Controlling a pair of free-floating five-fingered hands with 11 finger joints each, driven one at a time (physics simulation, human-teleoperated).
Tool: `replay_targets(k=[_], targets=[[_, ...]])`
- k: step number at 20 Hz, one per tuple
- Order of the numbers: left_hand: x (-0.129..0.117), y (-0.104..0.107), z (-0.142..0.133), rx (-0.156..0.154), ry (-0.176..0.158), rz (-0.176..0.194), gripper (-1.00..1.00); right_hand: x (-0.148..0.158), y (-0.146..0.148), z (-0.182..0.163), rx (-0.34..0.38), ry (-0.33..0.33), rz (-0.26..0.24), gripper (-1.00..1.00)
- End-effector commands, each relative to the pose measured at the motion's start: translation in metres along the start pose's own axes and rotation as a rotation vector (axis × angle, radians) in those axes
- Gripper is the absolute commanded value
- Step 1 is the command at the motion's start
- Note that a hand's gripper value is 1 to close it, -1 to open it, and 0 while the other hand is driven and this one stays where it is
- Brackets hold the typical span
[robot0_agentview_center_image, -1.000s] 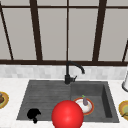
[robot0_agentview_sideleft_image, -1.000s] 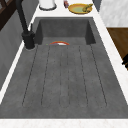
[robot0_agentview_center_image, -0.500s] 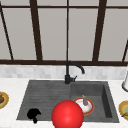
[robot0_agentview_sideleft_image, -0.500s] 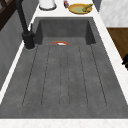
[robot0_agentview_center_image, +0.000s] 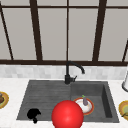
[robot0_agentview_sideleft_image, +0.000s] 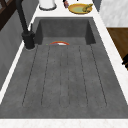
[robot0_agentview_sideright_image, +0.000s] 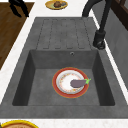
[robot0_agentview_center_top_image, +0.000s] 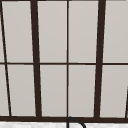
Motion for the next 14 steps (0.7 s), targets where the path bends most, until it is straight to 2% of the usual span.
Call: replay_targets(k=[1,2,6,8,10,11,12,14], targets=[[0.000,0.000,0.000,0.000,0.000,0.000,0.00,0.004,0.021,-0.016,-0.002,0.013,0.026,-1.00],[0.000,0.000,0.000,0.000,0.000,0.000,0.00,0.003,0.030,-0.020,-0.001,0.010,0.031,-1.00],[0.000,0.000,0.000,0.000,0.000,0.000,0.00,0.006,0.046,-0.030,-0.118,0.002,0.028,-1.00],[0.000,0.000,0.000,0.000,0.000,0.000,0.00,0.006,0.046,-0.032,-0.171,-0.004,0.017,-1.00],[0.000,0.000,0.000,0.000,0.000,0.000,0.00,0.001,0.042,-0.020,-0.232,-0.023,-0.002,-1.00],[0.000,0.000,0.000,0.000,0.000,0.000,0.00,-0.001,0.036,-0.014,-0.238,-0.037,-0.019,-1.00],[0.000,0.000,0.000,0.000,0.000,0.000,0.00,-0.003,0.034,-0.006,-0.213,-0.038,-0.029,-1.00],[0.000,0.000,0.000,0.000,0.000,0.000,0.00,-0.009,0.026,0.008,-0.191,-0.039,-0.022,-1.00]])
